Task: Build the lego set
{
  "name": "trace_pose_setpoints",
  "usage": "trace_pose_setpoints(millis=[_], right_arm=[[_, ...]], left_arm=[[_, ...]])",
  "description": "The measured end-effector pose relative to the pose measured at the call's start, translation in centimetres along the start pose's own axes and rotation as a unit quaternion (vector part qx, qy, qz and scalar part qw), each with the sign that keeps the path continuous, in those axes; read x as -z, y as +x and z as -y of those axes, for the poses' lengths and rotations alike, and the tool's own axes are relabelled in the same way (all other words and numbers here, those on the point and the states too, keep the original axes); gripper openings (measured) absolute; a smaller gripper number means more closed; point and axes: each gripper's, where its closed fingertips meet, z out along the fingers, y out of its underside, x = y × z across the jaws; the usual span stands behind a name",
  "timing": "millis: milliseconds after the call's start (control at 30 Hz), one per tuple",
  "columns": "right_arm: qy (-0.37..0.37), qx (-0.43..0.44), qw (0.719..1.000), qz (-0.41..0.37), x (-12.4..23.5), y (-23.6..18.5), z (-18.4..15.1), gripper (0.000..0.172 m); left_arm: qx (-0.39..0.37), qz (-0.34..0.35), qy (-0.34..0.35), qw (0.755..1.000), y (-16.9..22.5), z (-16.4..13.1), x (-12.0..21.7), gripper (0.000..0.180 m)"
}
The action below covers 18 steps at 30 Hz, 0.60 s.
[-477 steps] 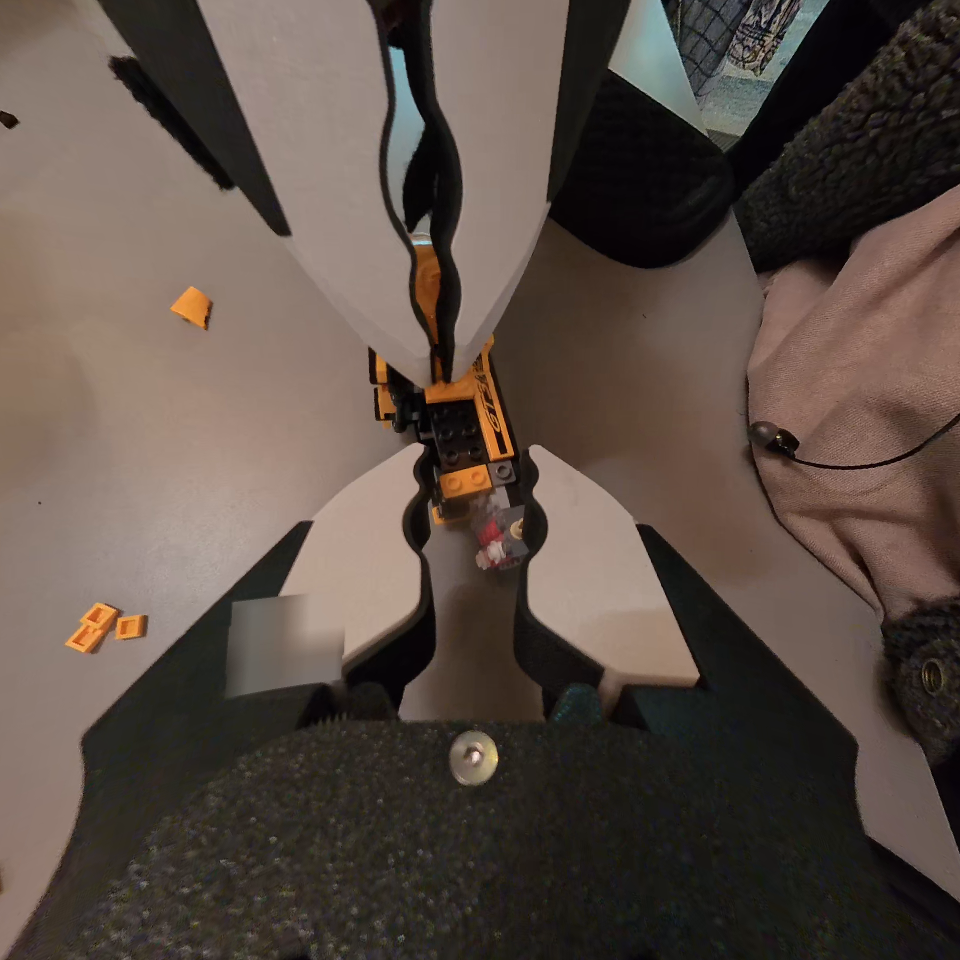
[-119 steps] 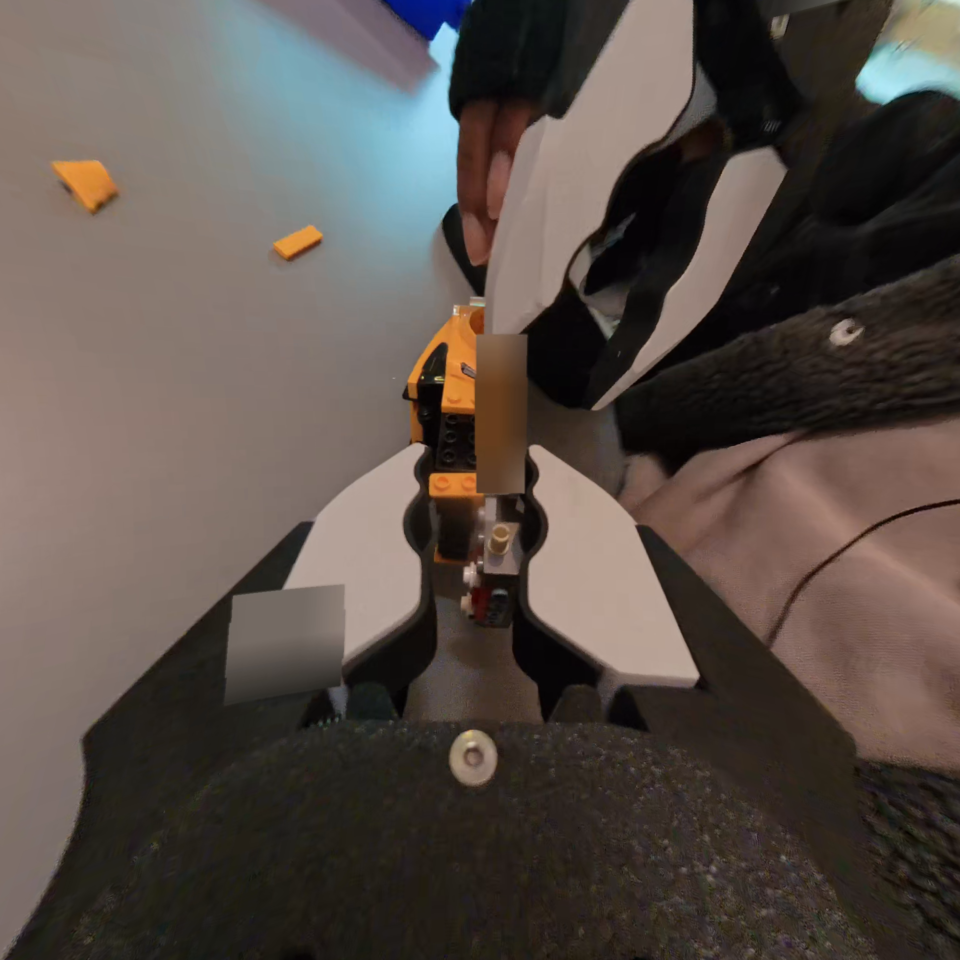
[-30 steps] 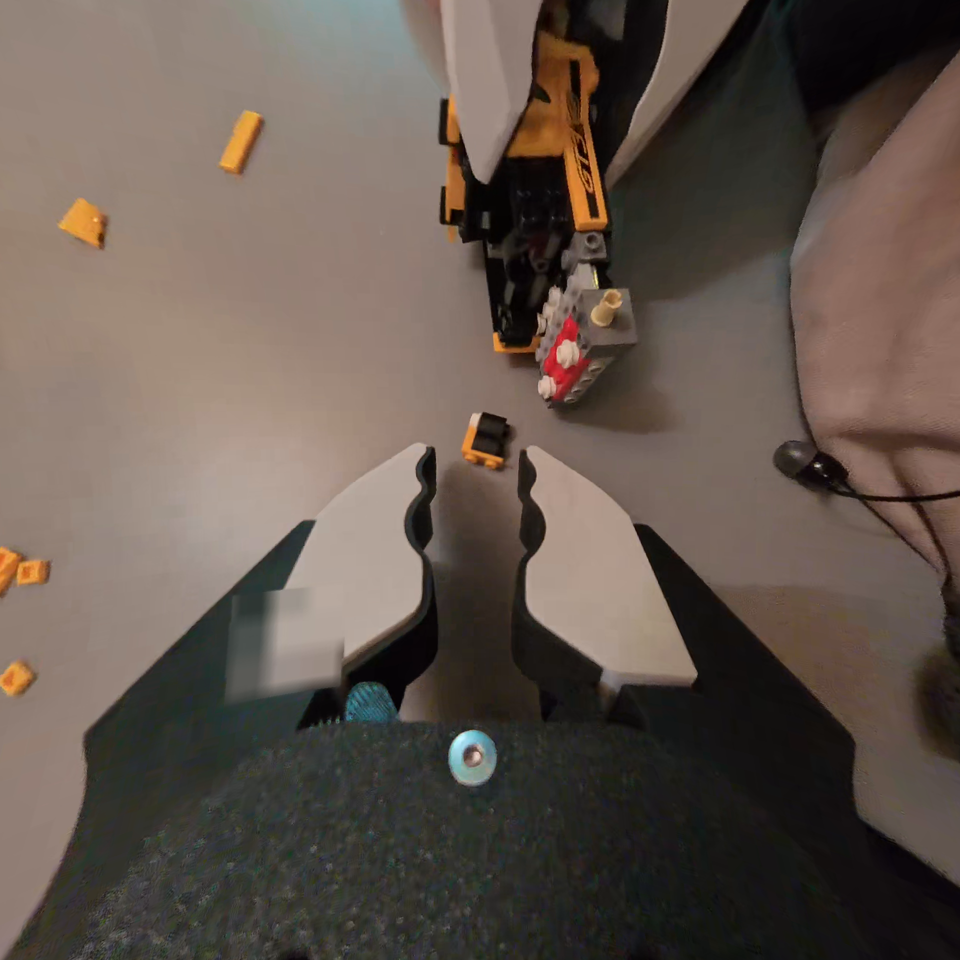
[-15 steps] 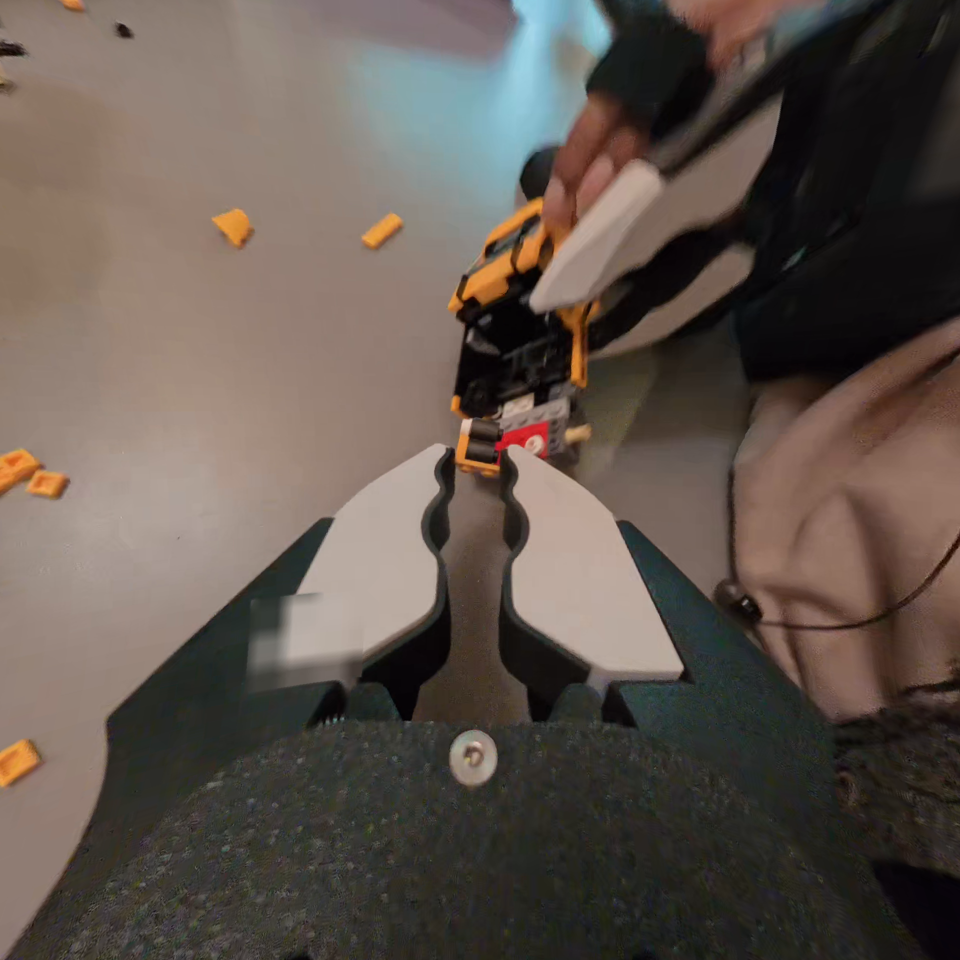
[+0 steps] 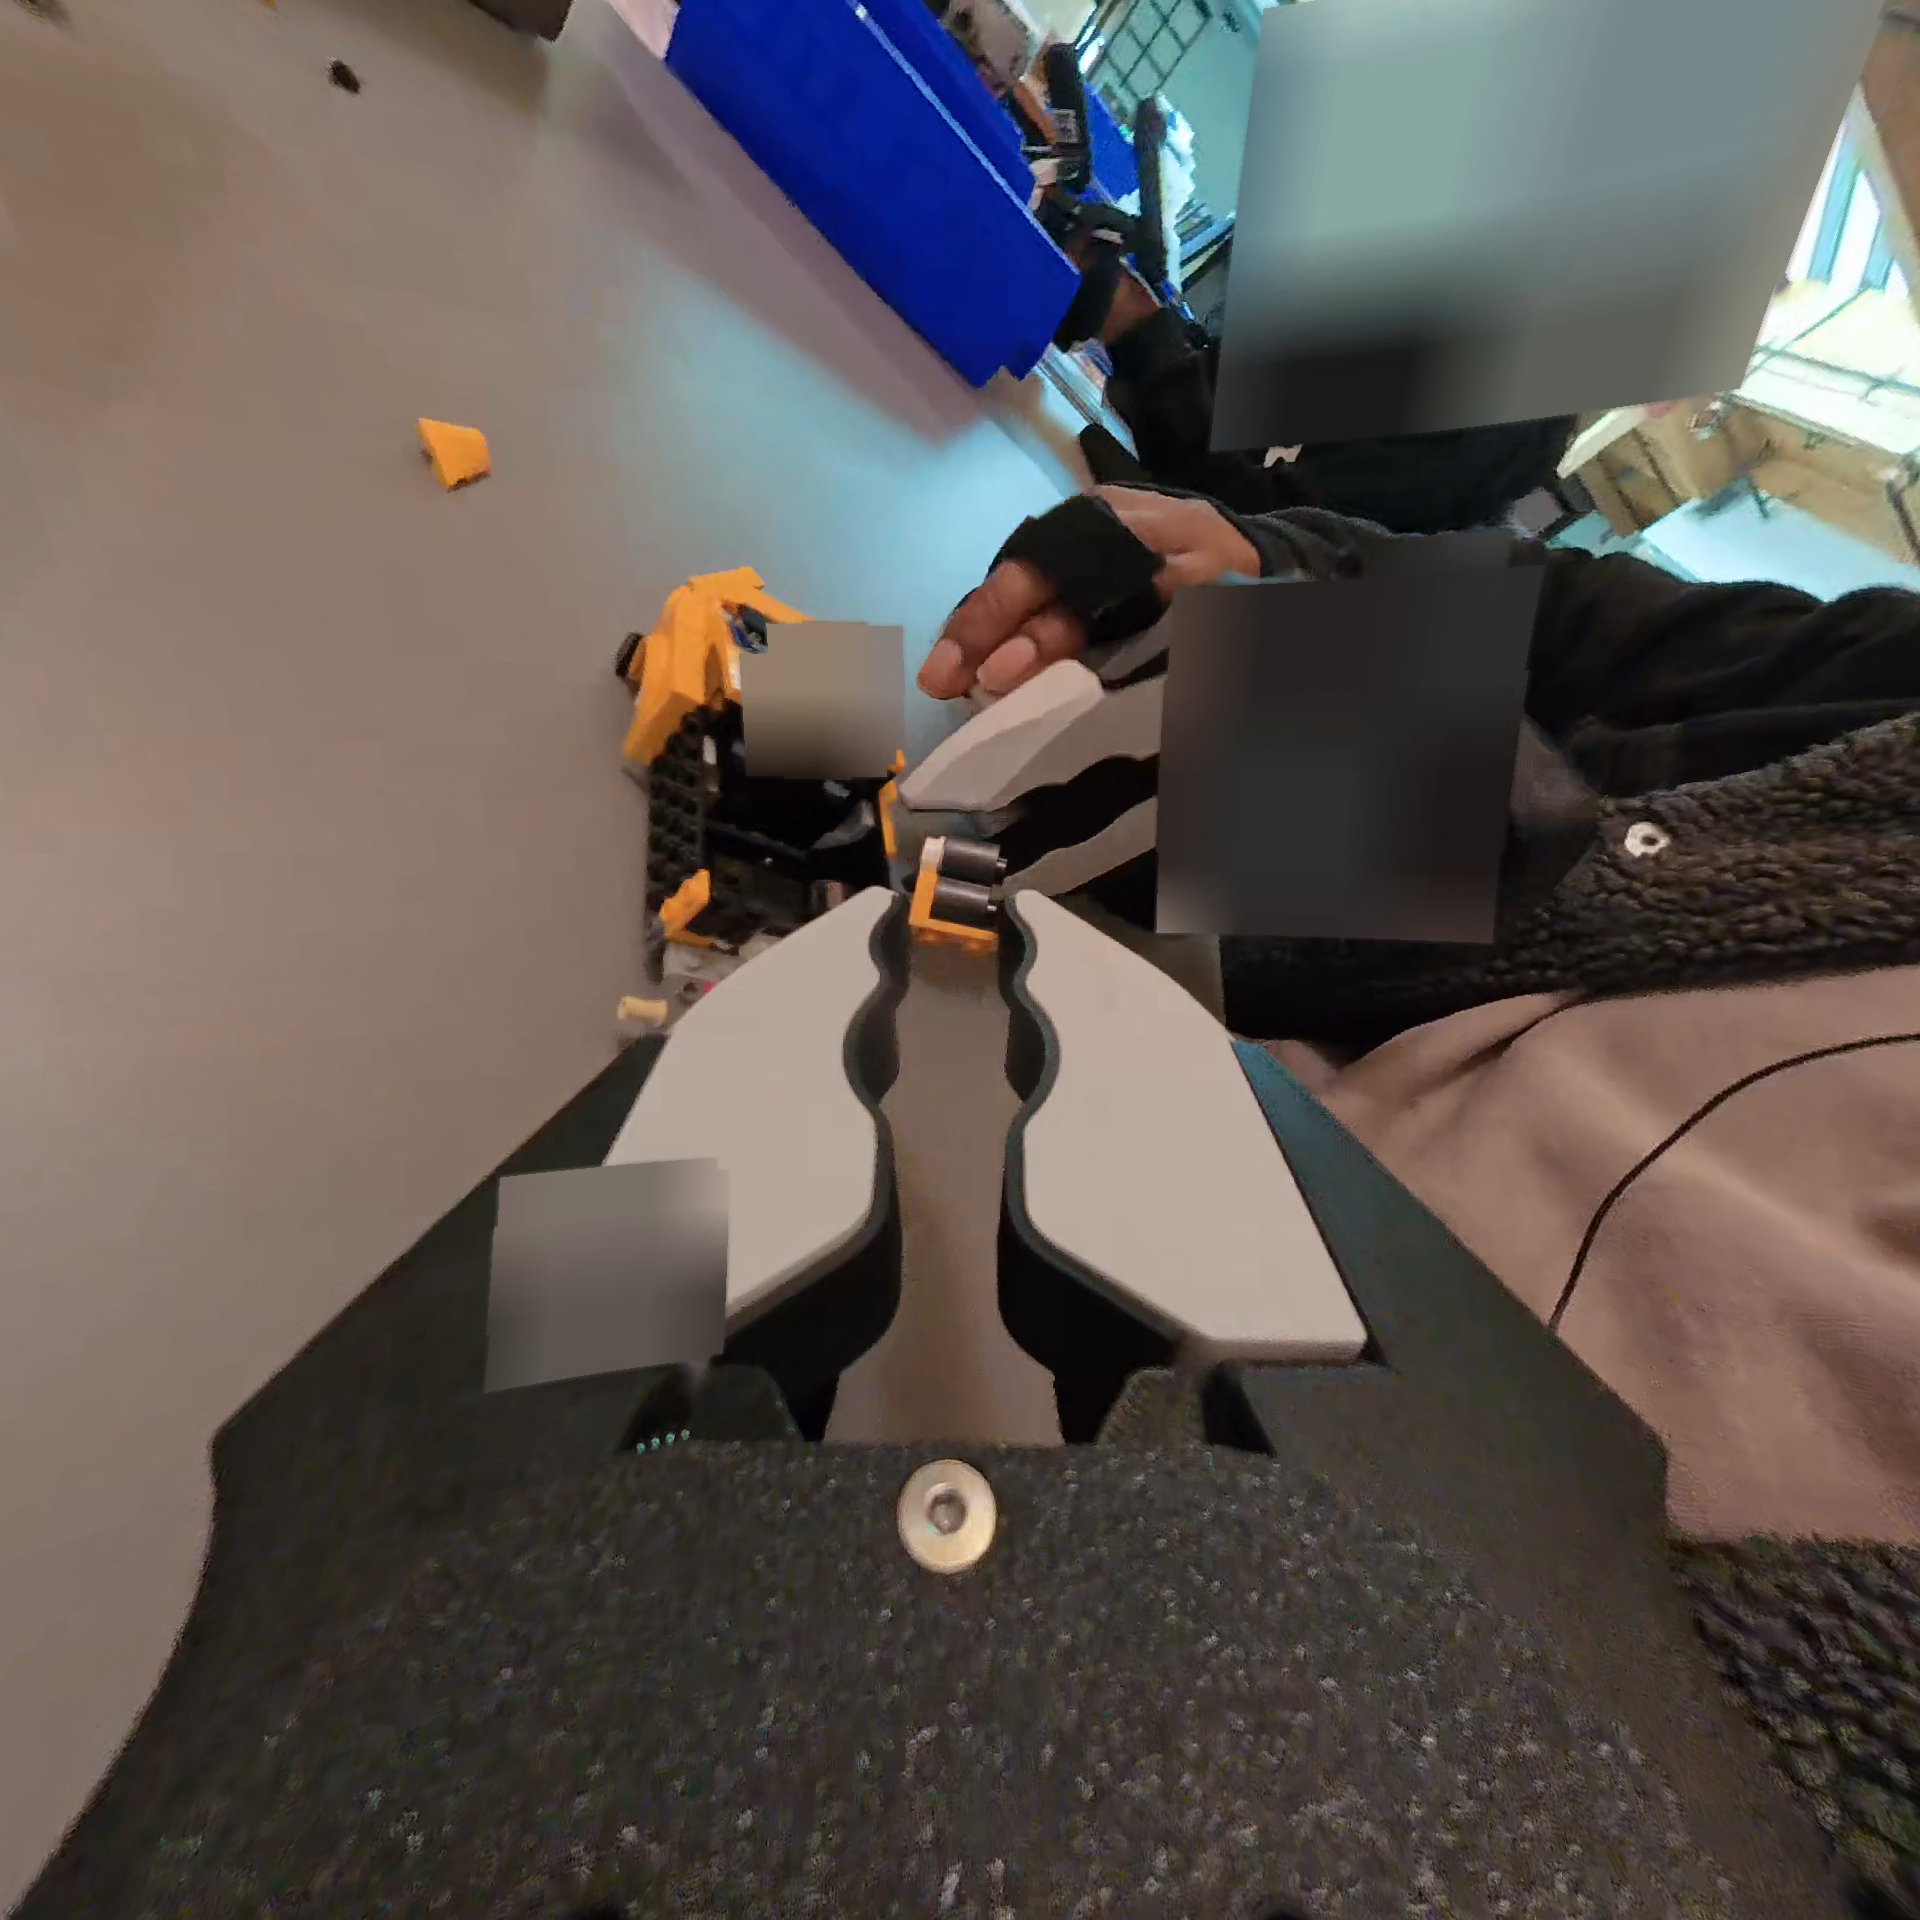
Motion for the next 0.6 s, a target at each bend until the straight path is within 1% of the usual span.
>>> trace_pose_setpoints(millis=[33, 67, 100, 167, 200, 233, 267, 300, 400, 433, 500, 600], right_arm=[[0.016, -0.048, 0.999, 0.010, 0.5, 0.4, 0.5, 0.029], [0.034, -0.114, 0.992, 0.031, 1.0, 0.7, 1.1, 0.028], [0.053, -0.189, 0.979, 0.047, 1.5, 1.4, 1.8, 0.028], [0.100, -0.319, 0.939, 0.078, 2.5, 2.7, 3.3, 0.028], [0.119, -0.363, 0.921, 0.079, 2.9, 3.6, 3.8, 0.028], [0.135, -0.386, 0.910, 0.074, 3.3, 4.4, 4.3, 0.027], [0.146, -0.393, 0.905, 0.069, 3.6, 4.9, 4.8, 0.027], [0.154, -0.387, 0.907, 0.062, 3.8, 5.3, 5.3, 0.026], [0.149, -0.343, 0.927, 0.039, 4.1, 5.3, 6.1, 0.025], [0.147, -0.347, 0.925, 0.049, 4.1, 5.0, 6.4, 0.025], [0.157, -0.376, 0.910, 0.081, 4.2, 4.4, 7.1, 0.026], [0.172, -0.417, 0.885, 0.117, 4.5, 4.0, 7.5, 0.026]], left_arm=[[-0.024, 0.006, 0.001, 1.000, 0.2, 0.1, 0.0, 0.016], [-0.058, 0.017, -0.002, 0.998, 0.4, 0.1, 0.0, 0.016], [-0.099, 0.025, -0.006, 0.995, 0.8, 0.1, -0.1, 0.016], [-0.174, 0.032, -0.010, 0.984, 2.0, 0.2, -0.4, 0.016], [-0.205, 0.036, -0.015, 0.978, 2.5, 0.1, -0.7, 0.016], [-0.230, 0.041, -0.020, 0.972, 2.9, 0.0, -0.9, 0.016], [-0.250, 0.046, -0.020, 0.967, 3.2, 0.1, -1.1, 0.016], [-0.265, 0.046, -0.020, 0.963, 3.6, 0.1, -1.3, 0.016], [-0.299, 0.055, -0.024, 0.952, 4.2, 0.0, -1.5, 0.016], [-0.317, 0.061, -0.023, 0.946, 4.3, 0.0, -1.4, 0.016], [-0.355, 0.071, -0.028, 0.932, 4.7, -0.2, -1.4, 0.016], [-0.431, 0.097, -0.040, 0.896, 5.0, -0.6, -1.5, 0.016]])
